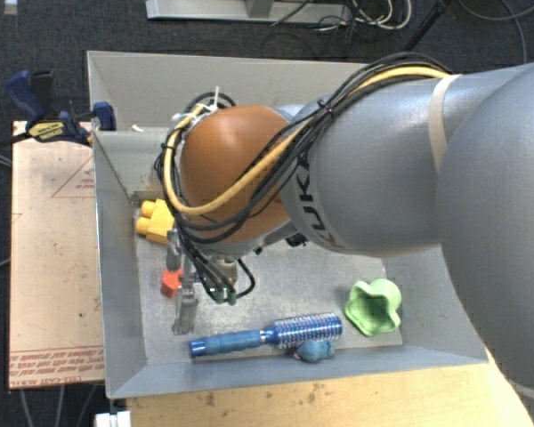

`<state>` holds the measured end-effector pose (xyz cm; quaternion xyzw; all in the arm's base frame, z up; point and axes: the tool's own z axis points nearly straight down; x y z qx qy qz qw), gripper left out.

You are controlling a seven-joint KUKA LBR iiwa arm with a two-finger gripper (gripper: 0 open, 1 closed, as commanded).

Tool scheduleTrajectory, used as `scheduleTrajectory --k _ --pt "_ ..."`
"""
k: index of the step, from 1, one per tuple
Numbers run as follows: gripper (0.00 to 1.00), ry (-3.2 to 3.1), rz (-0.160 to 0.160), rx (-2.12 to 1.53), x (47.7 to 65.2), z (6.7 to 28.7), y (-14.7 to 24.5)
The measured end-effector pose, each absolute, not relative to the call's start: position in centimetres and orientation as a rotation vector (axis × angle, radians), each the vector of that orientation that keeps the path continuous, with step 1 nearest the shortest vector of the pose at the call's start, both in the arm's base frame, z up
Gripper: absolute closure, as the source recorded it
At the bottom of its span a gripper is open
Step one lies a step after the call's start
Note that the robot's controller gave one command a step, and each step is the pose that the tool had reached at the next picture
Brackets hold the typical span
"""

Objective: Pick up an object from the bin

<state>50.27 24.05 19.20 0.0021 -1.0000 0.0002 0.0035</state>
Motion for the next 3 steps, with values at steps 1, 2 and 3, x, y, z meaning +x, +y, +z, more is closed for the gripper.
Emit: scheduleTrajectory --k 1,2,3 --pt "0.0 -3.134 0.004 -0.125 54.9 8.3 19.3" --pt "0.0 -3.106 -0.003 -0.475 55.2 6.9 22.8" --pt "0.0 -3.154 -0.005 -0.061 51.2 7.2 17.5"
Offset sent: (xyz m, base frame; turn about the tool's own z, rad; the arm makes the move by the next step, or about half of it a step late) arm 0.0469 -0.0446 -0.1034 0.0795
